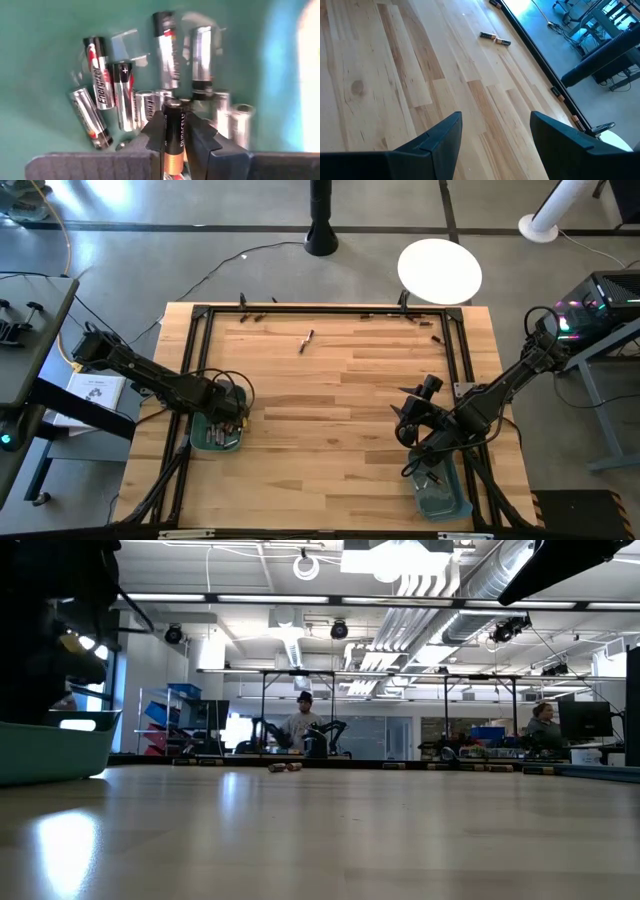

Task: Sort batteries
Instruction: Put the black battery into the blue bin

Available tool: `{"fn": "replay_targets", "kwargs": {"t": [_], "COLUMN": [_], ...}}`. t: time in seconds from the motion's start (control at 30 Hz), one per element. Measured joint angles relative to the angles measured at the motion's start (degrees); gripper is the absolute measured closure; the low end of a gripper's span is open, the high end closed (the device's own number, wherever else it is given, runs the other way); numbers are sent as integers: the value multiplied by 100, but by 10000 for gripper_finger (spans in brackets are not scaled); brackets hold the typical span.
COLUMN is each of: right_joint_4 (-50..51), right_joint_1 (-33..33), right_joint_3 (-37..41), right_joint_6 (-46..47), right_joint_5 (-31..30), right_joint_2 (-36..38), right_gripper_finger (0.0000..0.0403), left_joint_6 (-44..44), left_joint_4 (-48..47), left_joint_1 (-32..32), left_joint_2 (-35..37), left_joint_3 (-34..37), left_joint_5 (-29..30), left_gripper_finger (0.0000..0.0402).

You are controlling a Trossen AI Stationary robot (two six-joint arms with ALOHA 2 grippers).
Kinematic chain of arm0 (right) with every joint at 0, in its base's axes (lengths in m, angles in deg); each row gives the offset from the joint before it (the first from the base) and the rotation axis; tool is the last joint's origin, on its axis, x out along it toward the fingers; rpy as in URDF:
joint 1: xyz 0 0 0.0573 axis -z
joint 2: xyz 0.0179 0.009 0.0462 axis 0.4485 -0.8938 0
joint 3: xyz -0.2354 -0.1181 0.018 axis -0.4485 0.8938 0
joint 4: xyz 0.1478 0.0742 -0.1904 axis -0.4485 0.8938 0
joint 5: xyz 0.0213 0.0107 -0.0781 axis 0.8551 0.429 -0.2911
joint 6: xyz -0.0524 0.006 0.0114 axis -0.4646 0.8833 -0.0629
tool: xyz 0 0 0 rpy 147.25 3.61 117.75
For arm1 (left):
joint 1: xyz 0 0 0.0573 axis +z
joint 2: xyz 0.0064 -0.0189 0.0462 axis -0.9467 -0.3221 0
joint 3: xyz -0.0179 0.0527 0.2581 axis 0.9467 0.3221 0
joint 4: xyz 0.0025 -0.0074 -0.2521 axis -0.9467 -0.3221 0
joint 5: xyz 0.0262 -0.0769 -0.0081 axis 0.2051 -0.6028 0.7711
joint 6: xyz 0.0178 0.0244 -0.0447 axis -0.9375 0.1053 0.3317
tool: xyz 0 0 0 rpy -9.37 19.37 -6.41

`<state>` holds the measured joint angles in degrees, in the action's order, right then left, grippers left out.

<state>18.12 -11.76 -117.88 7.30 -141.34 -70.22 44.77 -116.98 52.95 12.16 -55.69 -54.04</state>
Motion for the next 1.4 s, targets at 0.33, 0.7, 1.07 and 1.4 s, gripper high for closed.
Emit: {"fn": "replay_targets", "kwargs": {"t": [0.33,0.7,1.07,1.4], "right_joint_4": [26,-2316,-7056,-7377], "right_joint_1": [-1,133,900,1261], "right_joint_3": [-2,800,1598,1048], "right_joint_6": [6,-1301,-3893,-4574], "right_joint_5": [11,538,1363,1558], "right_joint_2": [0,9,4,4], "right_gripper_finger": [174,174,174,174], "left_joint_6": [-477,-4914,-7683,-7801], "left_joint_4": [-1129,4998,11588,12173], "left_joint_1": [-116,99,828,893], "left_joint_2": [4,-659,-2912,-3327], "left_joint_3": [-2137,-2195,-1942,-1940], "left_joint_5": [1416,3088,280,-184], "left_gripper_finger": [367,367,367,367]}}
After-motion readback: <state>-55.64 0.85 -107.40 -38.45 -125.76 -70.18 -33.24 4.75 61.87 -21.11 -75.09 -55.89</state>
